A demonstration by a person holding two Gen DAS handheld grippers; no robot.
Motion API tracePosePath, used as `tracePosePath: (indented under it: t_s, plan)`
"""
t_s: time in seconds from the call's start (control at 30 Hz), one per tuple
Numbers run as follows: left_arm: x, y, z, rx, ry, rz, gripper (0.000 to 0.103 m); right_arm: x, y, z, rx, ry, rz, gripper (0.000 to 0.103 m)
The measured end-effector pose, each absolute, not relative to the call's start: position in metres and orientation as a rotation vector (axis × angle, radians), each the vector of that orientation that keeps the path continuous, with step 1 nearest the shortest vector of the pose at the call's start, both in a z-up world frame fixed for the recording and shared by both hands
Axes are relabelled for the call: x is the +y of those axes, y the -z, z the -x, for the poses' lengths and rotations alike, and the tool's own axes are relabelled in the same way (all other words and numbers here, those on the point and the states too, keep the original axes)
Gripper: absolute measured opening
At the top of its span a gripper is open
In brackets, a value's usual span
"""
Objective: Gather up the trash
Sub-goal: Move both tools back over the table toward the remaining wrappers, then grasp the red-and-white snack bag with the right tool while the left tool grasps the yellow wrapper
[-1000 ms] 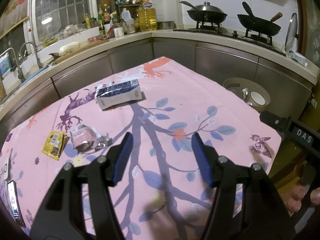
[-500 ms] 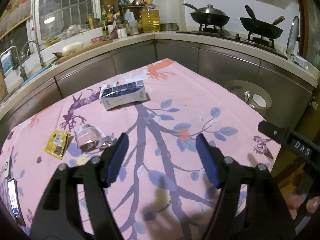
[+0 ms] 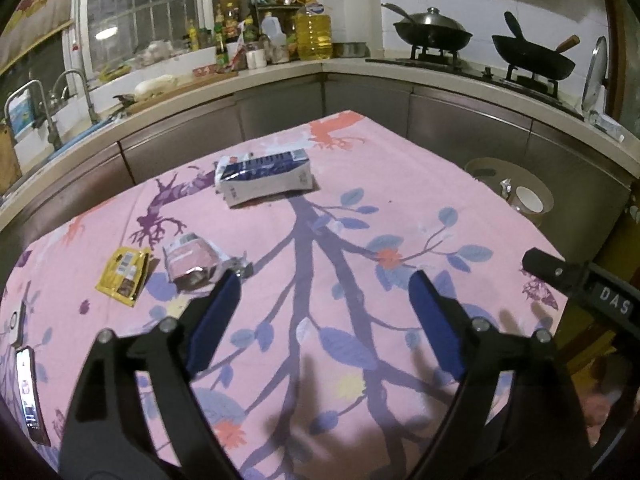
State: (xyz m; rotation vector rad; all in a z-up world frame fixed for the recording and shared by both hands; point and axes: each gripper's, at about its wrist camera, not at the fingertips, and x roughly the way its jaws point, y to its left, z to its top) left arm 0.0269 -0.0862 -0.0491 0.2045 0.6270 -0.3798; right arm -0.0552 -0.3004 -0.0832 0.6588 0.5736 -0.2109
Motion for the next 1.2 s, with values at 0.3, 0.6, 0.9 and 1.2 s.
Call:
tracePosePath:
  t_s: [0.3, 0.6, 0.9, 1.2]
  plan:
    - [-0.077, 0.058, -0.030, 0.657, 0.371, -0.197, 0.086, -0.288, 0.087, 0.049, 0.606, 0.182, -0.653, 0.060]
    - [-0.053, 0.084, -0.032, 0.728, 0.342, -0.191, 0.086, -0.274, 0.094, 0.040, 0.651, 0.128, -0.654, 0.060]
    - [-0.005, 0.090, -0.049, 0.761, 0.235, -0.121, 0.086, -0.253, 0.094, 0.033, 0.680, 0.044, -0.585, 0.060]
    - [0.071, 0.079, -0.072, 0.745, 0.170, -0.002, 0.086, -0.221, 0.088, 0.014, 0.722, -0.096, -0.490, 0.059]
